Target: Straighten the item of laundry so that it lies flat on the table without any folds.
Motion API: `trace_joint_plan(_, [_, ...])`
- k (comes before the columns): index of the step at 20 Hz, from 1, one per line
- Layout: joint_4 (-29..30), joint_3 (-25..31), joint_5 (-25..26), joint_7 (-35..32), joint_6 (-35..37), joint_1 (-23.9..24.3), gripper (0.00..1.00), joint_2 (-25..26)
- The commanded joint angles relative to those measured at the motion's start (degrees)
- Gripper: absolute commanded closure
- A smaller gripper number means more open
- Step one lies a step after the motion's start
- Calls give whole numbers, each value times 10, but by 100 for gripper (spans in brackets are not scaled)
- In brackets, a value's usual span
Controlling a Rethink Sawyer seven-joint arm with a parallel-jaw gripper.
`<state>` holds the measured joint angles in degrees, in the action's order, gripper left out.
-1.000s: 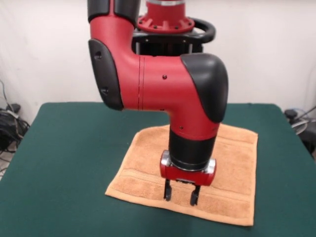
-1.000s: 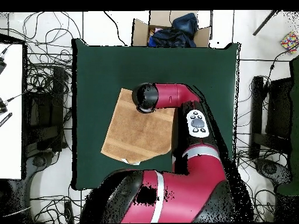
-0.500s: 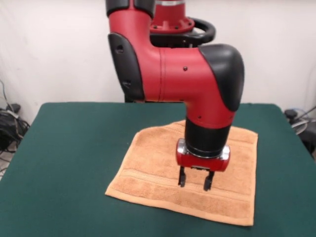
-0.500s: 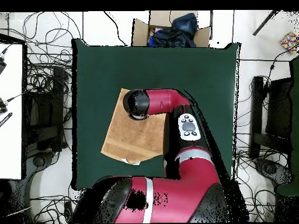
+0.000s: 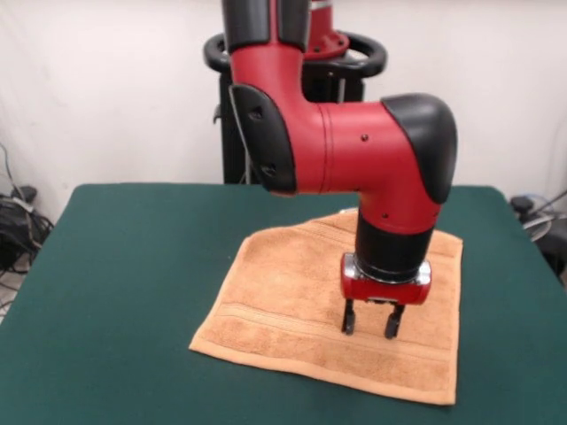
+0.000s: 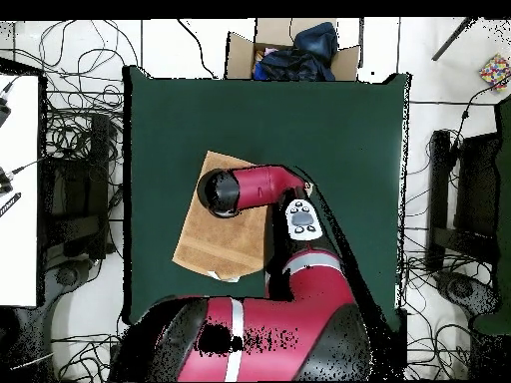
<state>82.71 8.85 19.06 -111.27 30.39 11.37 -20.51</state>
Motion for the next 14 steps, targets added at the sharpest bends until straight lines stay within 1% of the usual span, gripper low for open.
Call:
trace_joint_plan(1, [26, 13, 60, -1, -63, -27, 0, 70])
trace_joint_plan(5, [9, 7, 102, 13, -101, -37, 0, 86])
trace_joint_plan(7, [4, 14, 118, 29, -102, -36, 0, 90])
trace_joint_plan(9, [7, 13, 133, 28, -109, -39, 0, 86])
trace_joint_plan(13, [2, 62, 198, 57, -229, -2, 0, 111])
trace_joint_plan(14, [0, 63, 208, 48, -252, -2, 0, 114])
